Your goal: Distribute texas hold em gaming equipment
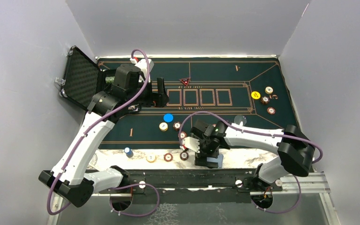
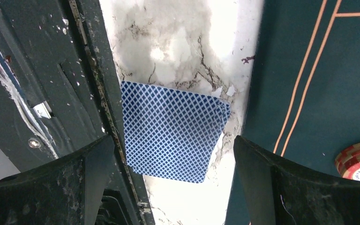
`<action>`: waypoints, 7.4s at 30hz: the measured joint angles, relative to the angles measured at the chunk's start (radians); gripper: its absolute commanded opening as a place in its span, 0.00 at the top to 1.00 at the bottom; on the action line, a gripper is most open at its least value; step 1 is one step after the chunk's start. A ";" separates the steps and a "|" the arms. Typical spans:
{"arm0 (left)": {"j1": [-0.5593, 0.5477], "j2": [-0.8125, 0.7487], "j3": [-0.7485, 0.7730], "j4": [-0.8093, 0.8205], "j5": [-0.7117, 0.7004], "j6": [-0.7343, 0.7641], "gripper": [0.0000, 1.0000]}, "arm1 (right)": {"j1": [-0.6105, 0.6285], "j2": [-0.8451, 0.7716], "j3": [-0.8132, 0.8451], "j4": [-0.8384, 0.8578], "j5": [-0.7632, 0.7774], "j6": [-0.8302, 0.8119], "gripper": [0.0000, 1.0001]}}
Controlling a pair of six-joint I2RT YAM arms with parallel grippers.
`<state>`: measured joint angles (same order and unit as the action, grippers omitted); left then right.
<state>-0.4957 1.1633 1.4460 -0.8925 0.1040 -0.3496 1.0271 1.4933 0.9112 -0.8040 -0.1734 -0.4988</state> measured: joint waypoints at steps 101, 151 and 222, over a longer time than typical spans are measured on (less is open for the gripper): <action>-0.768 0.705 -0.264 0.616 0.153 0.763 0.02 | -0.863 -0.325 0.898 -0.323 -0.089 0.717 0.00; -0.708 0.657 -0.304 0.681 0.051 0.751 1.00 | -0.863 -0.333 0.846 -0.330 -0.079 0.761 0.02; -0.466 0.213 -0.354 0.251 0.003 0.363 1.00 | -0.519 0.320 0.274 0.128 -0.249 0.790 0.26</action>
<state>-0.9615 1.3766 1.0916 -0.6411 0.1066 0.0132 0.5083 1.8130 1.1851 -0.6762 -0.4229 0.2913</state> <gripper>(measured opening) 0.661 0.727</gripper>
